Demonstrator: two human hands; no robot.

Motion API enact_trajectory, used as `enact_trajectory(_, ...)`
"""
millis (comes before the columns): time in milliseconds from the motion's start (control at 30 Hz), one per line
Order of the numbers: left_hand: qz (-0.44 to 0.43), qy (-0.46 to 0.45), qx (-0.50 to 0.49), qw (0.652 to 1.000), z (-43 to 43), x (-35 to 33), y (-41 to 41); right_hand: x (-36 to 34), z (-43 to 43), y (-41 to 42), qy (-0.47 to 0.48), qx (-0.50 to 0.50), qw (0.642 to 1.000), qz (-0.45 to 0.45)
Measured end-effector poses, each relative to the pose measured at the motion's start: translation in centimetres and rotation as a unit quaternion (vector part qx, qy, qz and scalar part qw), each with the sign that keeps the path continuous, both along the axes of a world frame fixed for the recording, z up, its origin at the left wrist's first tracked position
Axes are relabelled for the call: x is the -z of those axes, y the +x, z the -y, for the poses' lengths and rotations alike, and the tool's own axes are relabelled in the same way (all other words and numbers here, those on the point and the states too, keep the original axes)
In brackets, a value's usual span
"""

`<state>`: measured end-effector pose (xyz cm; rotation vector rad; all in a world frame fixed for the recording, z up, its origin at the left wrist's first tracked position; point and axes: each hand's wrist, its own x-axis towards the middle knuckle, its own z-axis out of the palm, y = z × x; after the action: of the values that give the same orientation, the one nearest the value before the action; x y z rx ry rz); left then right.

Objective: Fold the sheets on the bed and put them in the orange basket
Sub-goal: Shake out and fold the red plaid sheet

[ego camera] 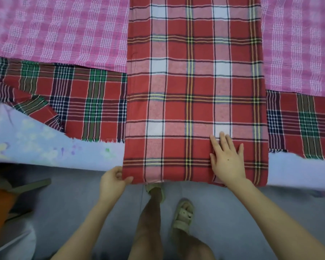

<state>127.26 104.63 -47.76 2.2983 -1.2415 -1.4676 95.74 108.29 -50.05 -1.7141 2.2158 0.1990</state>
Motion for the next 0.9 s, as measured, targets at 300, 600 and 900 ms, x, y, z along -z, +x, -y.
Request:
enact_trajectory(300,0.027,-0.059,-0.165,0.984,-4.6,2.8,-1.8,-0.5,-10.9,-3.6,-0.138,0.325,0.936,0.010)
enact_trajectory(600,-0.109,-0.012,-0.176,0.978,-4.7,7.2,-1.6,4.4,-12.6,-6.6,-0.067,0.606,0.660,0.439)
enact_trajectory(900,-0.105,0.069,-0.097,0.987,-10.7,3.9,-0.5,3.1,-18.7,-5.7,0.048,0.548,0.714,0.433)
